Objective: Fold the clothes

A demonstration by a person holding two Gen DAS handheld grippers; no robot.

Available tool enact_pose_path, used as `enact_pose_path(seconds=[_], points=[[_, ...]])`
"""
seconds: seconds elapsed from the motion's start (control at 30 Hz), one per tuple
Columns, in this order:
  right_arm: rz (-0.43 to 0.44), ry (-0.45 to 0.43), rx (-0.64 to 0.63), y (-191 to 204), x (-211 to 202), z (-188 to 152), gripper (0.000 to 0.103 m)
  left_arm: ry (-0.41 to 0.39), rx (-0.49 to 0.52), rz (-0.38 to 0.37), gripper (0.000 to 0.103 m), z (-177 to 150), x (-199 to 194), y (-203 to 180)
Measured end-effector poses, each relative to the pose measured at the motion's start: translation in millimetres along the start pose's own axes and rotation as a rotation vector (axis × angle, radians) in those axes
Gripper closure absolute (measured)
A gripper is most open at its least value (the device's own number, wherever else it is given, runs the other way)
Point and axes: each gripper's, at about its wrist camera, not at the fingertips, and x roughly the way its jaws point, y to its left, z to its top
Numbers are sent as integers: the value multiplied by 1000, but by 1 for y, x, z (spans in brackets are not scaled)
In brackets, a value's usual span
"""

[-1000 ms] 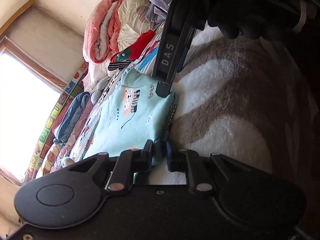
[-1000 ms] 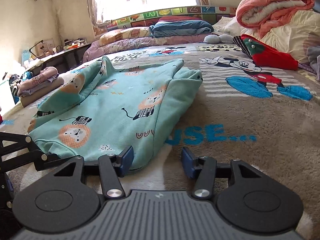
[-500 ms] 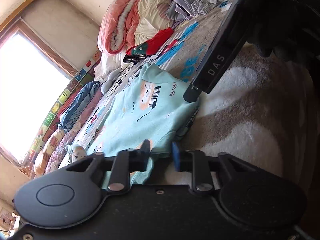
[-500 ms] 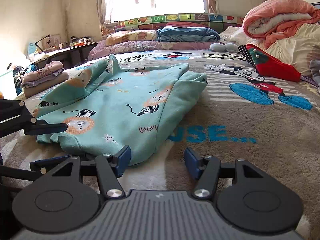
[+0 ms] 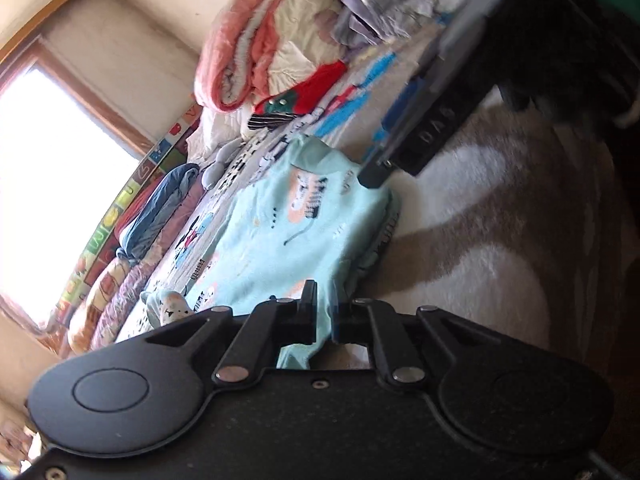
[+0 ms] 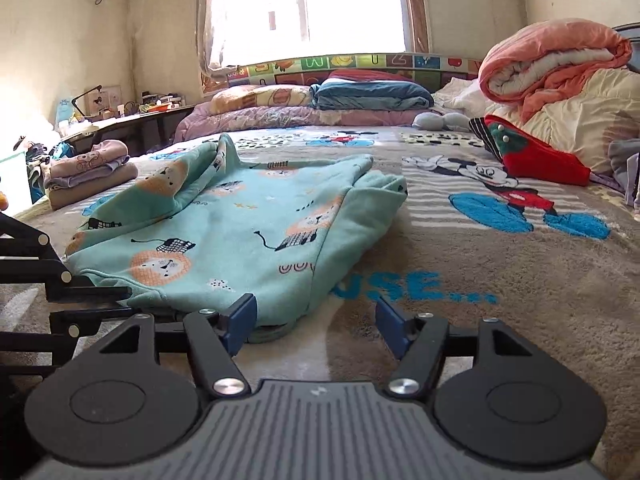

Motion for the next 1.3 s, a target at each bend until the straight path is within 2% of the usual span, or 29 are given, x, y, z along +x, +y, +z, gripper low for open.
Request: enact_pose_path(seconds=[0.1,0.2,0.23,0.27,0.3,0.37,0.4,0.47,0.6,0.67,0.73,0.77,0.87,1.03,1.13,1.2,1.3], points=[[5,-55,-8,1,-2,4,38,-43,-218,-8,97,16,7,20],[1,-32,-3,1,8,2,38,13,-309,-42,97,24,34,15],[7,-5,1,1,12,-1,38,76,-309,-94,97,21,48,8],[17,36,7,1,19,-5,38,110,-285,-115,99,18,57,0],[25,73,24,1,25,-9,37,101,-228,-92,99,15,57,-10],[40,83,54,-3,28,-11,34,84,-113,-47,100,8,58,-30],[41,86,52,-2,28,-12,34,83,-97,-37,100,7,58,-34],[44,92,49,-1,28,-12,34,90,-170,-57,100,6,57,-25],[31,112,48,2,26,-8,34,94,-253,-104,99,1,47,-8],[12,112,28,5,20,-3,34,94,-305,-108,93,-1,38,3],[-23,70,-23,12,11,2,35,91,-353,-105,56,-4,28,13],[-36,40,-52,17,6,5,35,81,-375,-89,55,-5,22,18],[-19,-29,-91,27,2,13,35,39,-510,-50,55,-9,8,45],[54,-53,-131,47,12,22,41,11,-802,24,55,-28,-3,95],[153,-53,-75,50,19,28,44,16,-973,34,55,-48,-5,121],[269,-20,21,44,29,29,47,35,-1053,56,55,-63,-7,133],[289,7,21,50,36,28,47,54,-1175,110,52,-81,-10,151]])
